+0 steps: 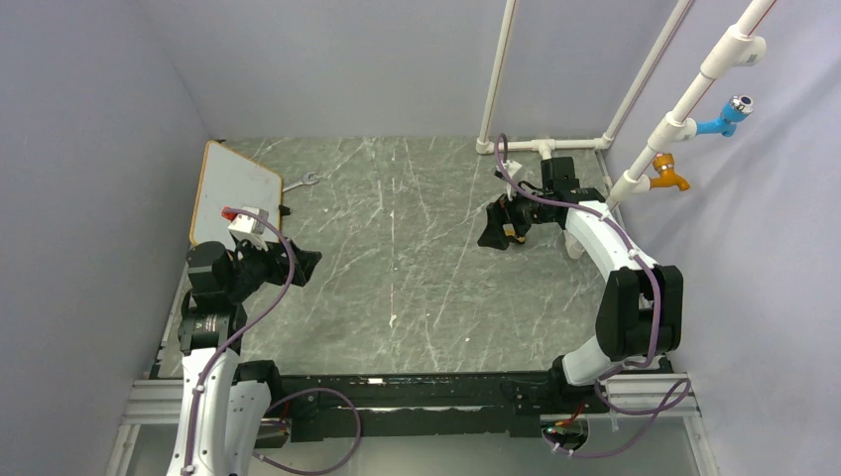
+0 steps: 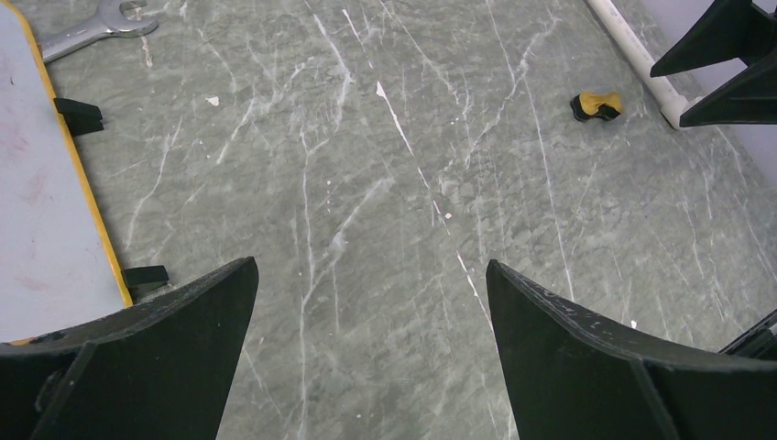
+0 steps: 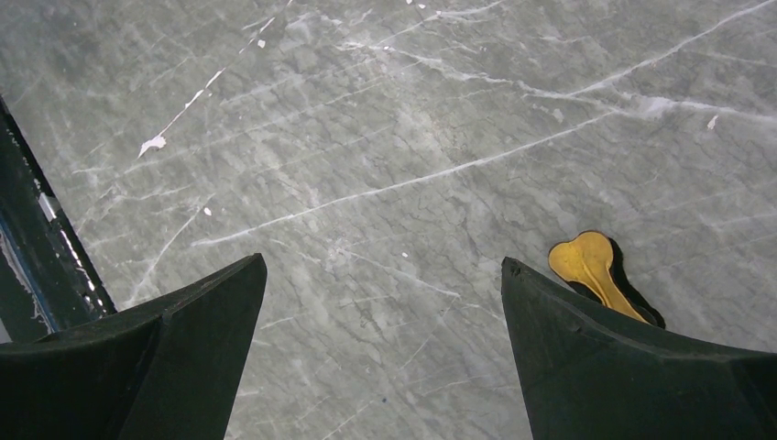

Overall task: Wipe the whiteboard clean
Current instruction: Place the whiteboard eraser at the center of the board.

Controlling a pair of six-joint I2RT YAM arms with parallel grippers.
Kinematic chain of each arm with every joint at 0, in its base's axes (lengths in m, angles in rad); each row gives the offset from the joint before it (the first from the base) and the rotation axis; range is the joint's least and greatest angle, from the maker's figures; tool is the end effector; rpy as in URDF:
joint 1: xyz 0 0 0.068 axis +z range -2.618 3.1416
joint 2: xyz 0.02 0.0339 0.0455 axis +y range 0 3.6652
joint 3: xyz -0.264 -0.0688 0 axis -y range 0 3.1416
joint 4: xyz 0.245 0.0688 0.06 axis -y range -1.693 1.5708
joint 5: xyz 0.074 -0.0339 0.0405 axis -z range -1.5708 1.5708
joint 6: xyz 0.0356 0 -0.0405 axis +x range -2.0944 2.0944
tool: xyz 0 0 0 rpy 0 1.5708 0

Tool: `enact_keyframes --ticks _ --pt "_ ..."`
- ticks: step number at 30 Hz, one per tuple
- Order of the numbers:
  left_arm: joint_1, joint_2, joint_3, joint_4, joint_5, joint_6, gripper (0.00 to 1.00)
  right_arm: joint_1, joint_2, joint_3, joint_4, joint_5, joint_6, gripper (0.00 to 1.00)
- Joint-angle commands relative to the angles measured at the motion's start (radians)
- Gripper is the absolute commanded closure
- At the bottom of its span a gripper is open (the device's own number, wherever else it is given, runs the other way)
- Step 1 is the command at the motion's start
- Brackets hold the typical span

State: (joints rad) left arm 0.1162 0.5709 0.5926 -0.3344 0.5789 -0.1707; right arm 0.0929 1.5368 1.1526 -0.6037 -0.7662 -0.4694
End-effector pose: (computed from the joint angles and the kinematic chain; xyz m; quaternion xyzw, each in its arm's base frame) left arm 0.1416 -0.0031 0.2895 0.0554 0.7910 -0.2461 0.5574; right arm 0.3119 0.0538 0.2579 -0.3497 0.8237 0.3018 0.3288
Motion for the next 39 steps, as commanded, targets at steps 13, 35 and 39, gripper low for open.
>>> enact_keyframes --ticks 13,35,39 --pt "-0.003 -0.02 0.002 0.037 0.011 -0.001 0.01 -0.005 -0.049 0.01 -0.004 -0.044 -0.026 0.0" --pt "-0.003 -0.026 -0.002 0.043 0.018 -0.007 0.01 -0.005 -0.091 -0.002 0.007 -0.067 -0.017 0.0" --pt "-0.004 -0.024 -0.002 0.043 0.016 -0.007 0.0 -0.005 -0.097 -0.004 0.008 -0.068 -0.015 0.0"
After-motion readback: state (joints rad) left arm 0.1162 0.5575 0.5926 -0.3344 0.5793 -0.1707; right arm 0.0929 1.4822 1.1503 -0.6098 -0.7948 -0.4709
